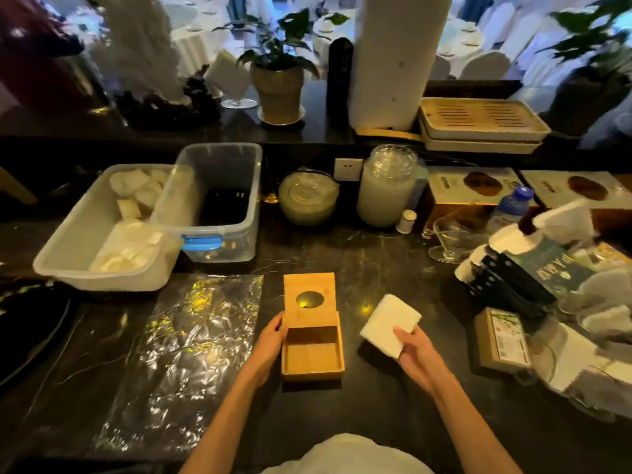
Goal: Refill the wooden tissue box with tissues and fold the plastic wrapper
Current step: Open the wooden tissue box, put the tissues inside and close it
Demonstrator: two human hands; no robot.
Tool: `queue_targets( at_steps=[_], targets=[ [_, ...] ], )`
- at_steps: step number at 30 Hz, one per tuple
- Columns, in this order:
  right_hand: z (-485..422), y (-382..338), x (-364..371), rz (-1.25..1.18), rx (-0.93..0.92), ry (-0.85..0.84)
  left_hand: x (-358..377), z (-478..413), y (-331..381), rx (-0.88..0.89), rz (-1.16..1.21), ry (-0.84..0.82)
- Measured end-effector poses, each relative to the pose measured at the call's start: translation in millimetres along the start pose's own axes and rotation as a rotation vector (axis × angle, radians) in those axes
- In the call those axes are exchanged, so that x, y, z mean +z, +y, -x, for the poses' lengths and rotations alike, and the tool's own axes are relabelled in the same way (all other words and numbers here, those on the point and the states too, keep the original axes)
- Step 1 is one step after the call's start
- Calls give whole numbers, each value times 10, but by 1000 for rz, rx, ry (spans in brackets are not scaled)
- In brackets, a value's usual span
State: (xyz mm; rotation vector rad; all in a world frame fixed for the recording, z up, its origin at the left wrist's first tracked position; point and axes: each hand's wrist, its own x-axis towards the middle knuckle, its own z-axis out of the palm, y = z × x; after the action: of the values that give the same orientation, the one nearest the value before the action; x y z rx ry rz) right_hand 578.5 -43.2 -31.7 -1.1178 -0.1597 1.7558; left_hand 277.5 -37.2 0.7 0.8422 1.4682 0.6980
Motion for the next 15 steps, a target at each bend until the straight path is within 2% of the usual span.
queue_targets(
  at_steps=[2,5,7,11,15],
  targets=[
    [-47,-110,484,478,3,-149,-78,2,4,-29,30,-39],
    [-92,-129,1227,1379,-59,-421,-126,-13,27,-88,85,-65],
    [-133,-10,1581,1773,-96,-543,-158,-52,39,-132,122,-46],
    [-115,319,1896,2299,-65,-597,-209,-124,30,-195,166,-27],
    [-117,612,1877,2460,137,-686,-171,-147,35,-202,223,7]
  ],
)
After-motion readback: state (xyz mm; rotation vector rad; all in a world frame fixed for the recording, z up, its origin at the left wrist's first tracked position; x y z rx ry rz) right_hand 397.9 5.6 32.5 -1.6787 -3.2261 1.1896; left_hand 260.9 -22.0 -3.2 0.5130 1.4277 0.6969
